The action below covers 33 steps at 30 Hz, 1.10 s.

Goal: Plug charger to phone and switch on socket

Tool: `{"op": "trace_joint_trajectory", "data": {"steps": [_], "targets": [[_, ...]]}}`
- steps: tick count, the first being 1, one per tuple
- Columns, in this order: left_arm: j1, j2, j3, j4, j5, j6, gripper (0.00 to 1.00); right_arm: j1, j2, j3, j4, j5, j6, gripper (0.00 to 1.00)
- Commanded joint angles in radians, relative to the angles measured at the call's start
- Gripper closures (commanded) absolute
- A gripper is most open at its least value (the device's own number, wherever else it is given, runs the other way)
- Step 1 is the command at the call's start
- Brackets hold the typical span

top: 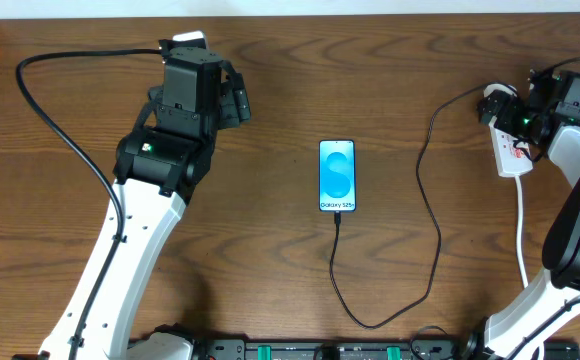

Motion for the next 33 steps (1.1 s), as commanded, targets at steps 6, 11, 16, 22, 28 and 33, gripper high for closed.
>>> {"op": "trace_joint_trajectory", "data": {"steps": [6, 11, 16, 22, 28, 33], "targets": [[-0.001, -0.009, 0.005, -0.001, -0.013, 0.009, 0.1, 0.138, 0.074, -0.126, -0.037, -0.341, 0.163, 0.01], [-0.001, -0.009, 0.005, 0.0, -0.013, 0.009, 0.1, 0.141, 0.074, -0.127, -0.038, -0.34, 0.193, 0.01], [-0.001, -0.009, 0.005, 0.0, -0.013, 0.009, 0.1, 0.17, 0.074, -0.128, -0.037, -0.303, 0.207, 0.01], [-0.001, -0.009, 0.005, 0.0, -0.013, 0.009, 0.1, 0.19, 0.074, -0.128, 0.0, -0.291, 0.207, 0.01], [-0.001, -0.009, 0.005, 0.0, -0.013, 0.009, 0.1, 0.171, 0.073, -0.128, 0.02, -0.284, 0.207, 0.01], [-0.002, -0.009, 0.005, 0.0, -0.013, 0.009, 0.1, 0.143, 0.07, -0.126, 0.02, -0.286, 0.207, 0.01]]}}
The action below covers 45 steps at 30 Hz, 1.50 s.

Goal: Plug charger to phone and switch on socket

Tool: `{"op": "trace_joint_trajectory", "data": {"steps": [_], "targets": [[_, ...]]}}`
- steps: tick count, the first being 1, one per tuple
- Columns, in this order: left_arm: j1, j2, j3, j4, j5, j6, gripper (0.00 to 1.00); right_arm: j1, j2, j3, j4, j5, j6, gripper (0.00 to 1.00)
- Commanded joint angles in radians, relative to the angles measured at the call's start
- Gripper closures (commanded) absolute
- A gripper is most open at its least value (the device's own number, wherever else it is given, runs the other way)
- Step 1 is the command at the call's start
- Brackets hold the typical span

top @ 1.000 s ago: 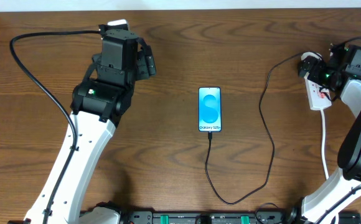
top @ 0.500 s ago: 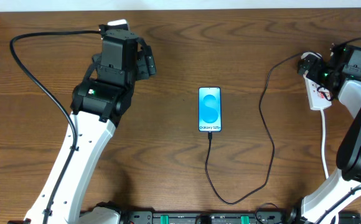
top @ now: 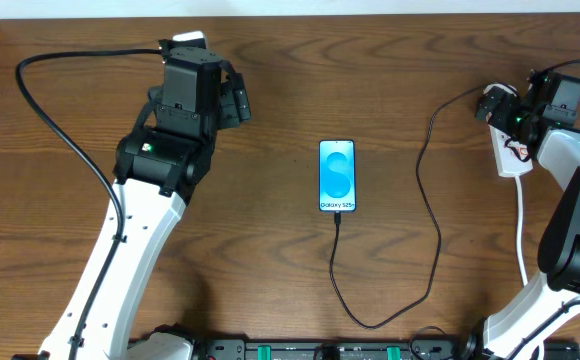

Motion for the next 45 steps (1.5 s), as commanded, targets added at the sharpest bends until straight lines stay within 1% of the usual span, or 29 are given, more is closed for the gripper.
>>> {"op": "trace_joint_trajectory", "data": {"steps": [1, 4, 8, 12, 17, 25, 30, 33, 38, 45], "targets": [[-0.001, -0.009, 0.005, 0.0, -0.013, 0.009, 0.1, 0.095, 0.08, -0.083, -0.071, -0.4, 0.088, 0.01], [-0.001, -0.009, 0.005, -0.001, -0.013, 0.009, 0.1, 0.072, 0.044, -0.083, -0.082, -0.398, 0.055, 0.01], [-0.001, -0.009, 0.005, 0.0, -0.013, 0.009, 0.1, 0.045, -0.028, -0.082, -0.096, -0.314, 0.04, 0.01], [-0.001, -0.009, 0.005, 0.0, -0.013, 0.009, 0.1, 0.012, -0.111, -0.082, -0.096, -0.267, 0.009, 0.01], [-0.002, -0.009, 0.005, 0.0, -0.013, 0.009, 0.1, -0.036, -0.226, -0.082, -0.101, -0.194, 0.005, 0.01], [-0.001, -0.009, 0.005, 0.0, -0.013, 0.009, 0.1, -0.108, -0.467, -0.082, -0.129, -0.084, -0.003, 0.01], [-0.001, -0.009, 0.005, 0.0, -0.013, 0.009, 0.1, -0.11, -0.633, -0.082, -0.179, 0.038, -0.002, 0.01], [-0.001, -0.009, 0.005, 0.0, -0.013, 0.009, 0.1, -0.109, -0.707, -0.082, -0.177, 0.084, -0.002, 0.01], [-0.001, -0.009, 0.005, 0.0, -0.013, 0.009, 0.1, -0.109, -0.76, -0.082, -0.181, 0.083, -0.002, 0.01], [-0.001, -0.009, 0.005, 0.0, -0.013, 0.009, 0.1, -0.109, -0.758, -0.083, -0.21, 0.084, -0.002, 0.01]]}}
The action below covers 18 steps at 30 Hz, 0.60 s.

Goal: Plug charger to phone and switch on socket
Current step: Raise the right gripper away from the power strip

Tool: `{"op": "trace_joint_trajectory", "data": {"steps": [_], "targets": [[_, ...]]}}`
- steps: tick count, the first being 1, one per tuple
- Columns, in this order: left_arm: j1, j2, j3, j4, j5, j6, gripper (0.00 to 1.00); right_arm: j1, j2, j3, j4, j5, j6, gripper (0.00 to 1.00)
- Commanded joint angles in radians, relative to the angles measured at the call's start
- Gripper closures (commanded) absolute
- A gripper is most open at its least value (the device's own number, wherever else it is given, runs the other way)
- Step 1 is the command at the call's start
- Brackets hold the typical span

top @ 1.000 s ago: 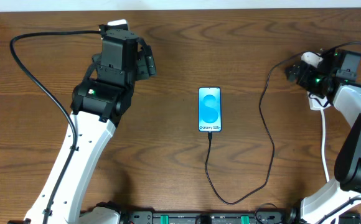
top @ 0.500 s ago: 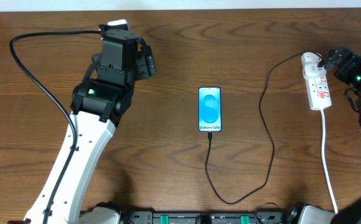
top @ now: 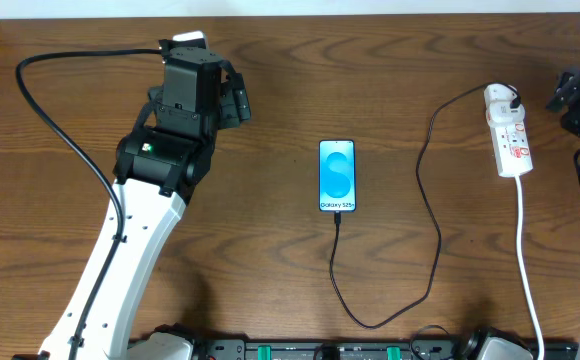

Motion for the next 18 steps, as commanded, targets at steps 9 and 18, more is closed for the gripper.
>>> {"op": "trace_joint_trajectory", "data": {"steps": [9, 18], "targets": [[-0.001, -0.009, 0.005, 0.0, -0.013, 0.009, 0.1, 0.001, -0.001, 0.002, -0.201, 0.016, -0.005, 0.01], [-0.001, -0.009, 0.005, -0.001, -0.013, 0.009, 0.1, 0.001, -0.001, 0.002, -0.4, 0.016, -0.005, 0.01]]}}
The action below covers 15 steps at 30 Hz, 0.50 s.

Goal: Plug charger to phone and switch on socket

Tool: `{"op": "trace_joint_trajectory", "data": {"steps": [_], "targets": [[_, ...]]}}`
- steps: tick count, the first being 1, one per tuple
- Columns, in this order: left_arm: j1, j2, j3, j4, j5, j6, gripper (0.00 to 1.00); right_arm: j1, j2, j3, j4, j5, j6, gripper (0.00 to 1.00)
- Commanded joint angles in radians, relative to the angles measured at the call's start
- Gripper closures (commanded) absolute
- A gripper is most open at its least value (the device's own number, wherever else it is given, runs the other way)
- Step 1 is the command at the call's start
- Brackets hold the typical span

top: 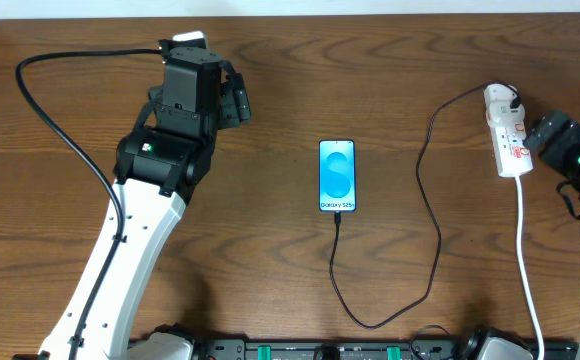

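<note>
The phone (pixel 337 176) lies face up mid-table with its screen lit blue. A black charger cable (pixel 432 240) runs from the phone's near end, loops toward the front edge and rises to the plug (pixel 501 97) seated in the far end of the white socket strip (pixel 511 145). My right gripper (pixel 547 136) sits just right of the strip's middle, close to its edge; its jaws are too dark to read. My left gripper (pixel 240 101) hovers far left of the phone, fingers together, holding nothing.
The strip's white lead (pixel 526 250) runs along the right side to the front edge. The left arm's black cable (pixel 50 110) arcs over the far left of the wooden table (pixel 270 260). A rail (pixel 320 350) lines the front edge.
My right gripper has moved from the far right edge, away from the strip, down and left to just beside the strip's middle. Phone, cable and left arm are unchanged.
My right gripper was first at the strip's far end by the plug, and was still there a second later. Then it was off at the table's right edge, clear of the strip. Now it is beside the strip's middle. The phone stayed lit and cabled throughout.
</note>
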Motion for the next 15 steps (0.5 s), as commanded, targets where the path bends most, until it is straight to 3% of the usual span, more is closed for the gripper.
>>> {"op": "trace_joint_trajectory", "data": {"steps": [1, 7, 15], "targets": [[-0.001, -0.009, 0.005, 0.0, -0.013, 0.009, 0.1, 0.001, -0.001, 0.002, -0.04, 0.011, -0.005, 0.01], [-0.002, -0.009, 0.005, -0.019, -0.013, 0.009, 0.1, 0.001, -0.001, 0.002, -0.089, 0.011, -0.005, 0.01], [-0.001, -0.016, 0.005, -0.19, -0.013, 0.009, 0.1, 0.001, -0.001, 0.002, -0.089, 0.011, -0.005, 0.01]]}}
